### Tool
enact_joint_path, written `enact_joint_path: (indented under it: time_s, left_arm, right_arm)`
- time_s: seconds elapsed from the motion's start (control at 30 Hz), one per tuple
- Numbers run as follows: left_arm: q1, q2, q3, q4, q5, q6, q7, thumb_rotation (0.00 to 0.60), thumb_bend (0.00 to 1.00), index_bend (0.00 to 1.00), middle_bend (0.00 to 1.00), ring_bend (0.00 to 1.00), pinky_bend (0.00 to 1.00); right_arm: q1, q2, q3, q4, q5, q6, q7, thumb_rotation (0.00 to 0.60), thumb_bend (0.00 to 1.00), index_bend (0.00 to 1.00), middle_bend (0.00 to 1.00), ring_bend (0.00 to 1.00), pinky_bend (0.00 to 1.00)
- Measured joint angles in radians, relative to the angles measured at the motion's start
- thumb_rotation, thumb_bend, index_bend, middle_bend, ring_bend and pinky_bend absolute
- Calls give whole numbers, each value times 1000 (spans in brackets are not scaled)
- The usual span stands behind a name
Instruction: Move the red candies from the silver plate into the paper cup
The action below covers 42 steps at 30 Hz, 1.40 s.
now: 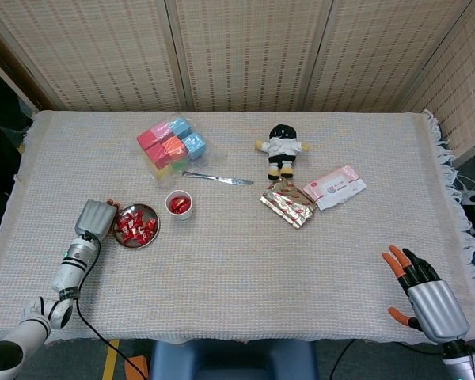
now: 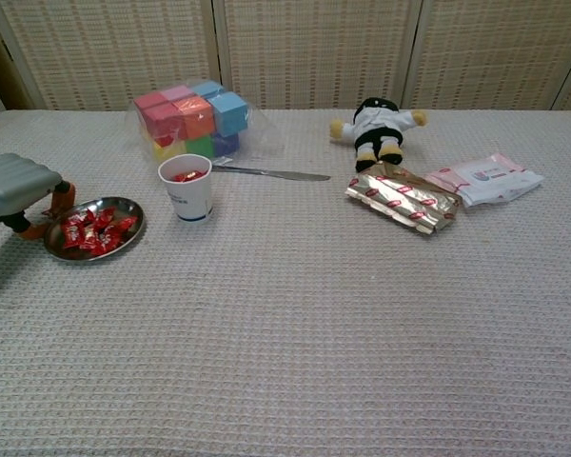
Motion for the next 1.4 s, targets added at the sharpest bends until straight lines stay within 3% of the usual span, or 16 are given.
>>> enact_joint_path:
  time_s: [0.37, 0.73, 1.0, 1.17, 1.4]
  left_arm:
    - [15, 8, -1, -7, 12, 40, -38, 600, 404, 575, 536, 753, 1000]
    - [44, 76, -28, -82, 0, 94, -76, 600, 395, 574, 540, 753, 1000]
    - [34, 140, -65, -255, -4, 142, -94, 600, 393, 533, 525, 752, 1000]
    - [-17, 181, -109, -451, -13, 149, 1, 600, 395, 501, 515, 753, 1000]
    - [-135, 161, -178, -546, -78, 95, 243, 600, 396, 481, 492, 753, 1000]
  right_arm:
    - [4, -3, 3, -5, 10, -14, -11, 600, 0, 0, 0, 0, 176]
    - [9, -4, 4, -8, 13, -24, -17, 600, 0, 0, 0, 0, 176]
    - [18, -8, 10, -10, 25, -44, -24, 600, 0, 0, 0, 0, 177]
    - [30, -6, 16, -13, 42, -65, -18, 600, 0, 0, 0, 0, 177]
    - [40, 6, 19, -14, 59, -83, 3, 600, 0, 0, 0, 0, 177]
